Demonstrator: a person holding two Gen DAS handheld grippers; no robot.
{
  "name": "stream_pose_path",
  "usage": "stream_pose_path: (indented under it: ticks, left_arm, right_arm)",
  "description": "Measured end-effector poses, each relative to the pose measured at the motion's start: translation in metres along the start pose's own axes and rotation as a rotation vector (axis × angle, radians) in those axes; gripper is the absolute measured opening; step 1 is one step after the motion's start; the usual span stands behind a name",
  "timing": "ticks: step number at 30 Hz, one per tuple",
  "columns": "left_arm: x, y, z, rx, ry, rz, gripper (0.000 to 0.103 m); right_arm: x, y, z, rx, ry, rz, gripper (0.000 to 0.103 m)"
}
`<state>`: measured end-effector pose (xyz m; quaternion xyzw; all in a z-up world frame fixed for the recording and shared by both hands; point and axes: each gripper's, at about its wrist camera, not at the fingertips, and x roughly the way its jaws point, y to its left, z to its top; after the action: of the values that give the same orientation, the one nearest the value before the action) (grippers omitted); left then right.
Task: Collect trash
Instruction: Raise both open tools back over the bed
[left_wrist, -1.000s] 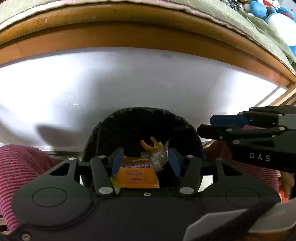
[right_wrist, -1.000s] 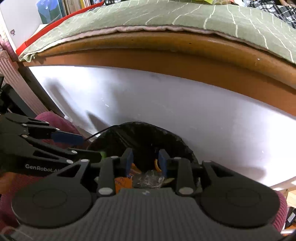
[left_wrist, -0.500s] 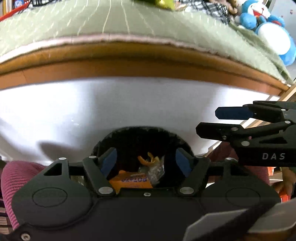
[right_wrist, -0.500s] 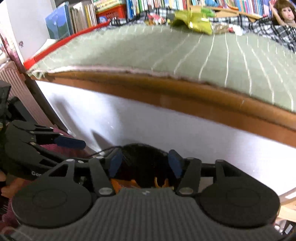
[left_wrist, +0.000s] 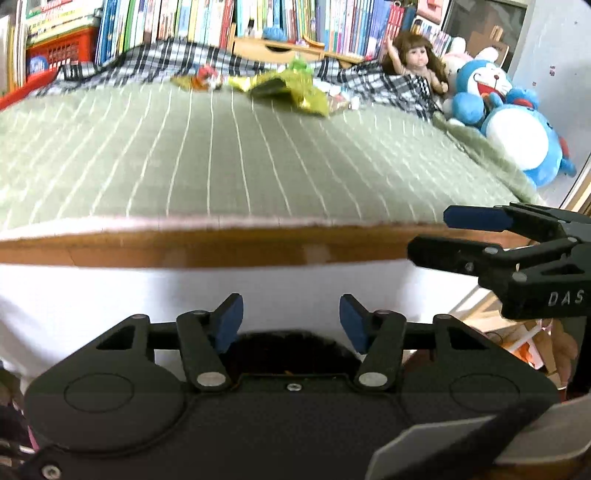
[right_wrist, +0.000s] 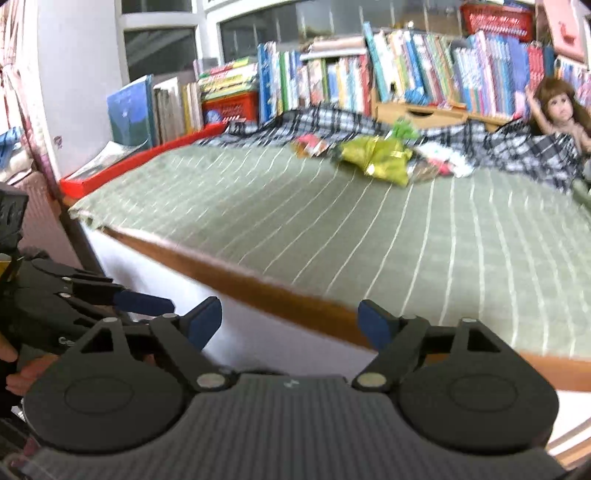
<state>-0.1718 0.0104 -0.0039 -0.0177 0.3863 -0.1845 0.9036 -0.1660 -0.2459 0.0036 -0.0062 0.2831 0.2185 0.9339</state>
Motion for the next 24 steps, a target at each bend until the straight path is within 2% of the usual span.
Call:
stream_pose_path:
  ticks: [10,12,14,18,20,24]
  left_arm:
    - [0.007,0.0,0.053,0.065,-0.096,0.021,0.053]
    - [0.01,0.001,0.067,0.075,-0.12,0.027,0.056]
    - [0.015,0.003,0.079,0.064,-0.136,0.028,0.068]
    - [0.026,0.015,0.106,0.029,-0.17,0.014,0.073]
    - [0.033,0.023,0.119,0.002,-0.185,0.006,0.08]
    - [0.05,0.038,0.147,-0.047,-0.22,0.026,0.087]
  right_arm:
    - [0.012,-0.032,0.037,0.01,-0.077,-0.112,0.092]
    - [0.015,-0.039,0.043,0.019,-0.087,-0.126,0.092]
    - [0.02,-0.046,0.049,0.025,-0.098,-0.147,0.092]
    - [0.034,-0.06,0.059,0.038,-0.097,-0.178,0.092]
    - [0.042,-0.068,0.066,0.045,-0.094,-0.187,0.092]
    - [0.058,-0.082,0.079,0.049,-0.097,-0.212,0.093]
